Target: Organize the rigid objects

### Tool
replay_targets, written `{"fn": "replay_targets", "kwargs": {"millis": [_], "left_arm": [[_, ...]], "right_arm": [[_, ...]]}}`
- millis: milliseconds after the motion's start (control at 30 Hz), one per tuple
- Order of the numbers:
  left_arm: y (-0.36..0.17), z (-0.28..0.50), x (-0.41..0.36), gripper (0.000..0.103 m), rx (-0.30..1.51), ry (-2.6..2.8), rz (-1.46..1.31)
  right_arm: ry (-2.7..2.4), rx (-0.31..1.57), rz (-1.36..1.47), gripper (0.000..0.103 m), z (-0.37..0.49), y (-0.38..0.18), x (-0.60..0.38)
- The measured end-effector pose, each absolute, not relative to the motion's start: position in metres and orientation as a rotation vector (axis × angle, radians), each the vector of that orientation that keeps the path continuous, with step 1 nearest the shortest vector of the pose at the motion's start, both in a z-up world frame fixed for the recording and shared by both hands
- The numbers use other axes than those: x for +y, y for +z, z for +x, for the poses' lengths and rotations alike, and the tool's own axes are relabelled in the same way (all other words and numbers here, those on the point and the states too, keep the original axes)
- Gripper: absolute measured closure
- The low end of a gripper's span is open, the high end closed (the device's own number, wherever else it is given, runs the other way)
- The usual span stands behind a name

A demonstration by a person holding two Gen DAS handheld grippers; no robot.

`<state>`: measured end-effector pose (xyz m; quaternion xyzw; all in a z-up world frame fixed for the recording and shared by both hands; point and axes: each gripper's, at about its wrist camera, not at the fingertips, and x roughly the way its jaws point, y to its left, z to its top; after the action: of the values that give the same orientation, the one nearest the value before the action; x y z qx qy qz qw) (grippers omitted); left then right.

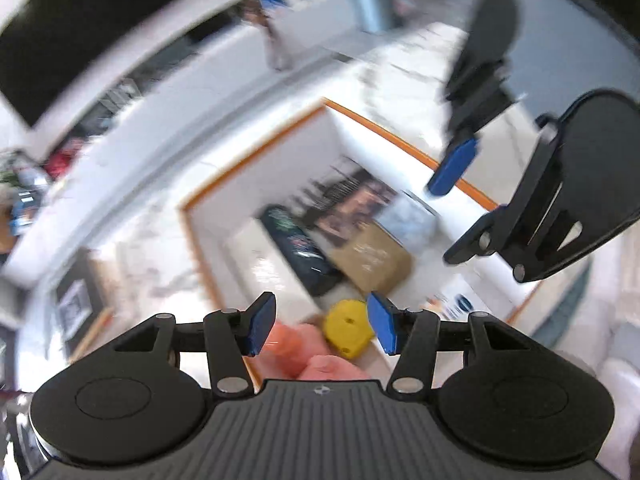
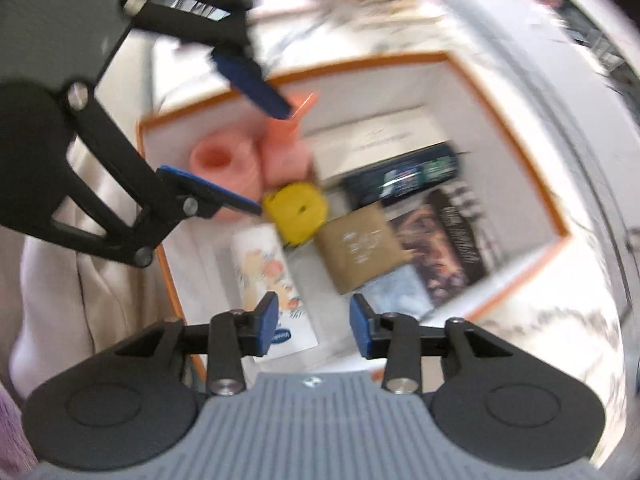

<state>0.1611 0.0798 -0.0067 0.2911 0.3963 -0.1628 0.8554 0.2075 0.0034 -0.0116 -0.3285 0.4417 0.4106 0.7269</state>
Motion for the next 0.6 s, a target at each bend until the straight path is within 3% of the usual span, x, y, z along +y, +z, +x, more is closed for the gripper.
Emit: {"fn": "replay_targets", "kwargs": {"millis": [67,133,200,333,600], "left_arm": [[0.006,0.153,0.081,0.038,0.805,-0.290,0.561],[0.016,0.149,0.083,0.030,0.791,-0.257,0.479],[0.022,0.143,0.083,0.029,0.781,-0.225,0.420],[0.026,0.127,0.077,0.016,0.766,-0.139,0.356],[0.012,0.084,0.077,0.015,0.743,-0.024,0.195]], "right_arm": [[0.792,0.923,-0.617,0.048,0.203,0.007,-0.009],[0.685,0.879,-0.488,0.040,0.202,0.015,-0.024],[0.626,0.864,-0.388,0.040,0.193,0.024,-0.033],[0.483,0.837,-0.294,0.034,0.168,0.041,-0.044],[0.365,0.778,-0.052,0.031,0.116,0.028,-0.075]]}}
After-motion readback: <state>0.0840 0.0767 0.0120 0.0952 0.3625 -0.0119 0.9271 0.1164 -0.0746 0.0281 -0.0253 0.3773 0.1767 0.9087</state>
